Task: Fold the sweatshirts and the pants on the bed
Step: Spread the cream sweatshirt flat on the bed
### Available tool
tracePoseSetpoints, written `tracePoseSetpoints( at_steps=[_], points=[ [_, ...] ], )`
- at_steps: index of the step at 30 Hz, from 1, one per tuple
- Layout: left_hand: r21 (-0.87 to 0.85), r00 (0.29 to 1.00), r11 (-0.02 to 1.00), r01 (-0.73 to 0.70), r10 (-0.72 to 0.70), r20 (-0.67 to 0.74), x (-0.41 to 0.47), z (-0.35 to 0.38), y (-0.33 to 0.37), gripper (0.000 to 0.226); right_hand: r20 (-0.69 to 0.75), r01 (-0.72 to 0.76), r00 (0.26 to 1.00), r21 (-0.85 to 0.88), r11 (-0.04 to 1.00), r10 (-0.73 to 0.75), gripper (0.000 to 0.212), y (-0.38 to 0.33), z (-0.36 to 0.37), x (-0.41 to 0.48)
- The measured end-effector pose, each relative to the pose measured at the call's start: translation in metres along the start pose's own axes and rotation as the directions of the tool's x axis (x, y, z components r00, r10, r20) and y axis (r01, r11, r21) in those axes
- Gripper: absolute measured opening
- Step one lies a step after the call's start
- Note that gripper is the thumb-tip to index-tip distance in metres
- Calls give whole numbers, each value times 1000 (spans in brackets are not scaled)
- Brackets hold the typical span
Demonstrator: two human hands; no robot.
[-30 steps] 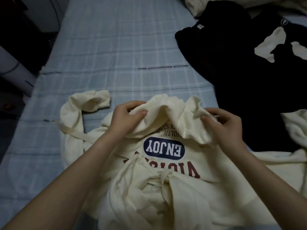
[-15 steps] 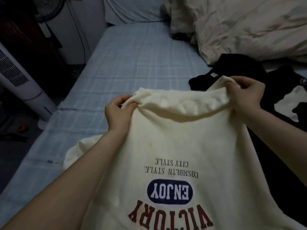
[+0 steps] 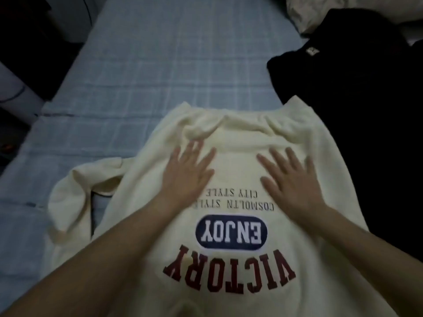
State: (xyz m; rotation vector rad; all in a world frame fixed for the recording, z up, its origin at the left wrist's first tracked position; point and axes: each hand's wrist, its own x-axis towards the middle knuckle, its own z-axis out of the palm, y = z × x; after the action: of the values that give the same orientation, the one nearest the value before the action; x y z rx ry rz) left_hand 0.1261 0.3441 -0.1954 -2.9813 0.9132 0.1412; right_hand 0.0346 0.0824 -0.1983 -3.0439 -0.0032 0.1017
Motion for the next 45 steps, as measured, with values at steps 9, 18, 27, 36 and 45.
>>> tracePoseSetpoints(
  at_steps=[9,18,27,36,45],
  points=[
    [-125,986,990,62,-40,165,5,-9,1,56,107,-135,986,44,990,129,56,10,-4,6],
    [-52,963,976,-212,217,161,-141,14,33,61,128,-15,992,147,989,-4,57,-81,15,-164],
    [-541,985,841,-16,105,135,-164,-14,33,38,126,-104,991,515,851,44,42,-100,-13,-186],
    [-815,978,578,55,133,160,-360,-14,67,36,82,-185,982,634,751,172,54,-169,-23,-344],
    [-781,999,624,-28,35,-8,-406,13,90,34,25,-97,995,531,842,99,56,-177,7,-368]
  ],
)
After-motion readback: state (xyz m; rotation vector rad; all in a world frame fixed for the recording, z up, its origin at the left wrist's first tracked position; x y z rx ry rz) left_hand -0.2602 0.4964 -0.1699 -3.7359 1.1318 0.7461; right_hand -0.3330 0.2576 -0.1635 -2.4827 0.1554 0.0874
